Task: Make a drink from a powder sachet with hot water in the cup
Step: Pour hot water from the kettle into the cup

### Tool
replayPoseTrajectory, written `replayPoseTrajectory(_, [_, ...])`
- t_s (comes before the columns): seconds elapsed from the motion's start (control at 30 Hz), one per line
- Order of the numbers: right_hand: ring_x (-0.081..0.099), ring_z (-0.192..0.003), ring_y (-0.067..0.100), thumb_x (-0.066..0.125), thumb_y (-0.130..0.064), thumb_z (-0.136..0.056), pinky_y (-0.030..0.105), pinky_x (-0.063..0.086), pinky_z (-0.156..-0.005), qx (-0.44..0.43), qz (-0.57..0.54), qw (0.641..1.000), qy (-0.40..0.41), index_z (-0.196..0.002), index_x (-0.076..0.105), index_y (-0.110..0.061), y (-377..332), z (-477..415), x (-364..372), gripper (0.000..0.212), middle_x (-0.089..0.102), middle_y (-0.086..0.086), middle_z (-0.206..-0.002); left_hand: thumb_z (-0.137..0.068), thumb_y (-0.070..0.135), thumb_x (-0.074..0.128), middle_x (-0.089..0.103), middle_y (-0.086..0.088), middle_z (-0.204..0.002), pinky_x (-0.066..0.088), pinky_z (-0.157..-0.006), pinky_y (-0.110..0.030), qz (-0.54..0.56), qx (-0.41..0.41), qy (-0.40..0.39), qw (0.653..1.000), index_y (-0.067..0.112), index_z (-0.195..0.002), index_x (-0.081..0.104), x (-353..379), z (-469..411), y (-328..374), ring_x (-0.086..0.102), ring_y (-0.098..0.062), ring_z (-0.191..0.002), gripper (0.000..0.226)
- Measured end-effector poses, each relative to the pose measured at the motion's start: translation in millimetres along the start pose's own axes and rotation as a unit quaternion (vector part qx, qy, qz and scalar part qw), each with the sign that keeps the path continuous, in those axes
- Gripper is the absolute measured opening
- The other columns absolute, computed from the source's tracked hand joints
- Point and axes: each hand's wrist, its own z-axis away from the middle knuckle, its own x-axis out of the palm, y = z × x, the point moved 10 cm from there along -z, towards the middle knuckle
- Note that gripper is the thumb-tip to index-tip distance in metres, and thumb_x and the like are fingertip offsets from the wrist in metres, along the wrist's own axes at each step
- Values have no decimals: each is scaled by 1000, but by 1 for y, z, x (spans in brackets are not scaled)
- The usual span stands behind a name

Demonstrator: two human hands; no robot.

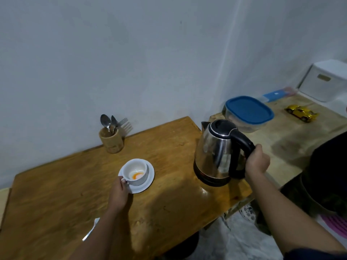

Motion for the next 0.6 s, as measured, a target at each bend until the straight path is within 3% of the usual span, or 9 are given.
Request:
replayPoseTrajectory(0.1, [49,-61,28,43,-30,-87,34,37,-60,-53,59,997,5,-70,54,-2,-29,2,10,35,51,8,-62,-99,16,29,53,-10,-101,35,-79,-32,-6,-11,-25,1000,11,-99,49,-1,-2,5,49,-23,-93,21])
replayPoseTrajectory(0.27, [58,-81,36,45,-36,-88,36,38,-66,-179,134,974,-29,-78,60,6,-86,12,45,46,58,20,-79,-98,16,32,58,-18,-108,37,-78,-33,-33,-27,-52,998,6,-102,51,-4,-8,4,49,-23,-90,21])
replayPoseTrajectory(0.43, [47,-62,29,48,-29,-85,33,33,-60,-279,176,935,-128,-49,46,-3,-129,55,100,45,45,8,-52,-98,15,34,59,-20,-115,36,-79,-31,-52,-36,-61,996,3,-109,53,-7,-9,6,50,-23,-93,24])
replayPoseTrajectory(0.6, [35,-42,24,50,-27,-80,28,25,-45,-374,250,866,-219,-37,35,-14,-134,112,160,47,33,1,-40,-97,14,36,62,-22,-109,35,-74,-29,-78,-39,-63,994,11,-93,52,-11,-9,7,50,-22,-87,18])
